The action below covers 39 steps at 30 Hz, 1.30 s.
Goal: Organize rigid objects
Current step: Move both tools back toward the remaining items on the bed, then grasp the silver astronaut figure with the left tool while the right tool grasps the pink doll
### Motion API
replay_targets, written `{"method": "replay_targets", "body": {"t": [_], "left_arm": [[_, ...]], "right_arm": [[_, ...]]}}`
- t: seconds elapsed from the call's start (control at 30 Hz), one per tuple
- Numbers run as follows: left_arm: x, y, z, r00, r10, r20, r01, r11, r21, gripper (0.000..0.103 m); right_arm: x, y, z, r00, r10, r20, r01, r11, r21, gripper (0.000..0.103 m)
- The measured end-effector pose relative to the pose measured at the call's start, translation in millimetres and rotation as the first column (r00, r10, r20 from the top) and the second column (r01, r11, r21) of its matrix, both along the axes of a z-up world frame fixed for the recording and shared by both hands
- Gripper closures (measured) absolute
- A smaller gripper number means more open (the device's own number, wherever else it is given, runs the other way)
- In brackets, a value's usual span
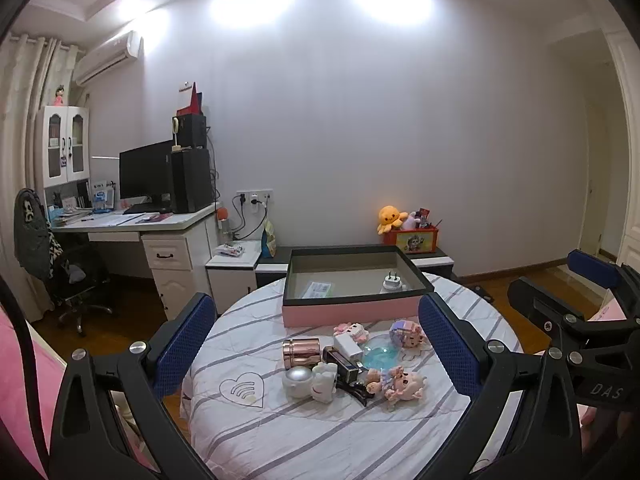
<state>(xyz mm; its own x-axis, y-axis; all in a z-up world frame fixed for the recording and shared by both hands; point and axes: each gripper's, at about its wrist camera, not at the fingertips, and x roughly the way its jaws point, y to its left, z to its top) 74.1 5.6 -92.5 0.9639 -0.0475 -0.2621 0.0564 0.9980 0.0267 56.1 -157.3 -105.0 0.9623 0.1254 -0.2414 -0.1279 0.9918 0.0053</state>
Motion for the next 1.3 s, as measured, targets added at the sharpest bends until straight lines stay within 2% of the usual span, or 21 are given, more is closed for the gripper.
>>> {"method": "replay_targets", "body": {"t": [0.3,0.53,0.73,0.87,0.97,1.1,1.2,1.3], "left_arm": [[20.2,-0.6,-32.4,0.998,-0.01,-0.068,0.011,1.0,0.003,0.0],[60.5,7.0,-79.4,0.978,0.007,-0.207,-0.005,1.0,0.014,0.0],[85.6,18.6,-117.7,0.943,0.042,-0.331,-0.033,0.999,0.032,0.0],[93.7,26.5,-132.7,0.929,0.042,-0.368,-0.036,0.999,0.023,0.0],[96.8,31.0,-137.8,0.924,0.036,-0.38,-0.032,0.999,0.017,0.0],[102.0,36.1,-141.0,0.919,0.03,-0.393,-0.033,0.999,-0.001,0.0],[105.2,42.8,-142.2,0.914,0.025,-0.405,-0.04,0.999,-0.027,0.0],[108.5,49.2,-144.2,0.907,0.037,-0.42,-0.057,0.998,-0.035,0.0]], "right_arm": [[14.5,-2.6,-23.8,0.999,0.013,-0.049,-0.012,1.0,0.009,0.0],[51.2,6.0,-70.7,0.986,0.026,-0.167,-0.024,1.0,0.016,0.0],[91.0,14.2,-122.8,0.943,0.052,-0.329,-0.046,0.999,0.026,0.0],[113.5,20.6,-149.1,0.9,0.074,-0.429,-0.069,0.997,0.027,0.0],[126.2,20.9,-158.6,0.879,0.059,-0.473,-0.057,0.998,0.019,0.0],[141.4,16.3,-161.3,0.843,0.09,-0.53,-0.064,0.996,0.067,0.0],[149.2,25.6,-160.1,0.829,0.096,-0.551,-0.098,0.995,0.026,0.0],[155.7,34.8,-162.6,0.807,0.146,-0.573,-0.165,0.986,0.019,0.002]]}}
